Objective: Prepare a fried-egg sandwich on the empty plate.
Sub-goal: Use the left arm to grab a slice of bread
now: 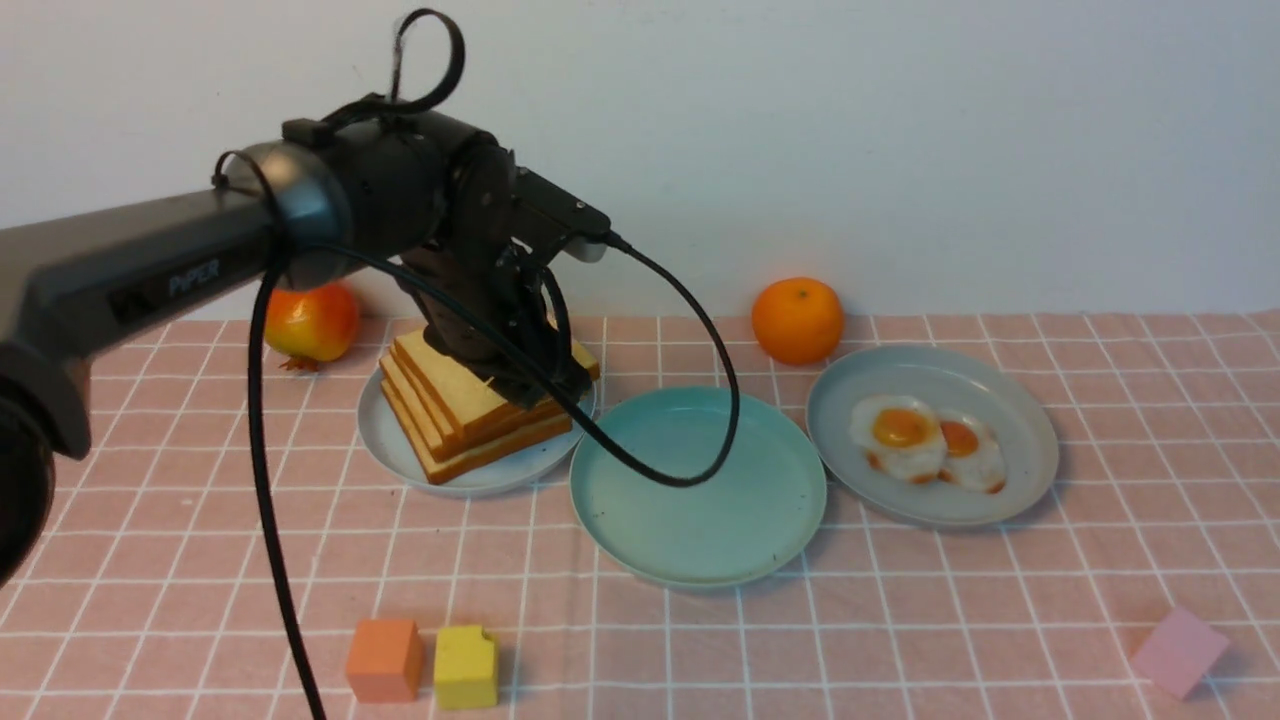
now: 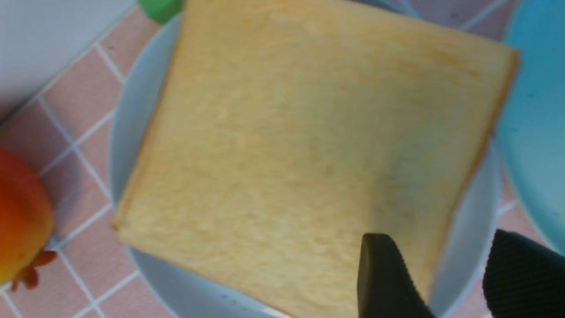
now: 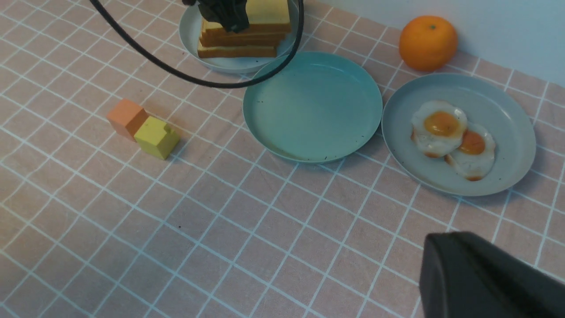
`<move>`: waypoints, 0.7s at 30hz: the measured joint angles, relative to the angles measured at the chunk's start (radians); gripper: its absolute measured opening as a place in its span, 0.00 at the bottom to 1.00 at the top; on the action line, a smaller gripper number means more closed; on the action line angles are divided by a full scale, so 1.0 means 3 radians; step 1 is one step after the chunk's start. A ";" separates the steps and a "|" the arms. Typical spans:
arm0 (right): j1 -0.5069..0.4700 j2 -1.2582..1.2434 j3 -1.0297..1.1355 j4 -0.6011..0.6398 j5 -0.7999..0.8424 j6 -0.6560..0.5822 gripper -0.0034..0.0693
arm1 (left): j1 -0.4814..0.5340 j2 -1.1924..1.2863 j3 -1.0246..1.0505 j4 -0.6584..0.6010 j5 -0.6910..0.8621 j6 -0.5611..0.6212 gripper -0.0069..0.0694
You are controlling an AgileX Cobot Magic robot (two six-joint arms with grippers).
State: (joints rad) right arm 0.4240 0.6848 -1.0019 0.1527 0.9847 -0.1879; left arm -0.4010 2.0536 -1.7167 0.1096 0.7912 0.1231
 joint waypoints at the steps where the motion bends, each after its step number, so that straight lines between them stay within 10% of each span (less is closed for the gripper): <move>1: 0.0000 0.0000 0.0000 0.0008 0.0000 0.0000 0.10 | 0.0015 0.0001 0.0000 0.0005 -0.0031 0.0025 0.56; 21: 0.0000 0.0000 0.0000 0.0015 0.0022 0.0006 0.11 | 0.0004 0.0185 0.0000 0.0015 -0.0300 0.0261 0.56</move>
State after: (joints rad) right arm 0.4240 0.6848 -1.0019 0.1573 0.9915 -0.1861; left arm -0.3997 2.1091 -1.7167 0.1143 0.7011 0.2013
